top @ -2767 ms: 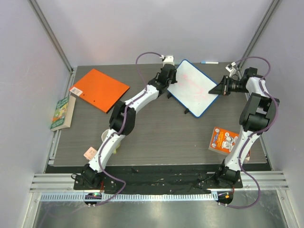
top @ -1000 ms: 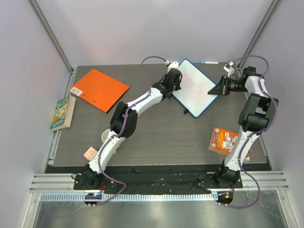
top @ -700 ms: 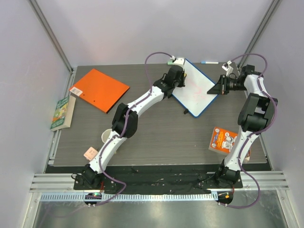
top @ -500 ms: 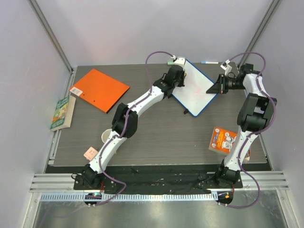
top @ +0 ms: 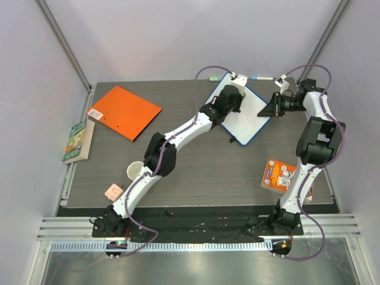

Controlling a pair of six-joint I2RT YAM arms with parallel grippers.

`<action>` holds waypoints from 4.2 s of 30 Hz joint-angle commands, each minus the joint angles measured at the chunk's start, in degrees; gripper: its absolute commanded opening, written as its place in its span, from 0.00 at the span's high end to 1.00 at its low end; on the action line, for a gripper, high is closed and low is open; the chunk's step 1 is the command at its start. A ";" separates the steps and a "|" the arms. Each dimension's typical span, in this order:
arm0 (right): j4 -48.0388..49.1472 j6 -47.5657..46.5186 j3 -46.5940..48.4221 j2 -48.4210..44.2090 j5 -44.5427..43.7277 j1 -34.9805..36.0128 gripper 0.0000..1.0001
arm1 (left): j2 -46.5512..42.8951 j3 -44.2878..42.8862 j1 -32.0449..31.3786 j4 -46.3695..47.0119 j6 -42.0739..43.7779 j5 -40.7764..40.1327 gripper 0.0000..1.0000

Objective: Erase the whiteboard

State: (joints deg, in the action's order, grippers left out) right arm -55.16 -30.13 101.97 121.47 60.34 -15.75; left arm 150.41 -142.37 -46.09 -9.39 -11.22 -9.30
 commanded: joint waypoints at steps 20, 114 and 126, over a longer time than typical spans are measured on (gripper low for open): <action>-6.45 -15.75 -2.22 3.07 -16.92 8.28 0.98 | 6.03 -3.36 8.03 9.12 -12.77 -4.68 1.00; -7.25 -14.61 -1.60 0.70 -14.37 8.28 0.98 | -1.26 22.66 -6.56 -19.26 -40.19 -19.43 1.00; -7.33 -15.05 -1.78 0.44 -13.75 8.28 0.98 | 2.35 13.25 -10.25 -8.64 -19.31 -6.62 1.00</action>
State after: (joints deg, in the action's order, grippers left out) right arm -57.21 -33.12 104.03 120.51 56.60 -13.23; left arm 144.81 -129.51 -54.83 -20.60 -41.28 -27.09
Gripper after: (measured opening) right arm 0.124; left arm 0.091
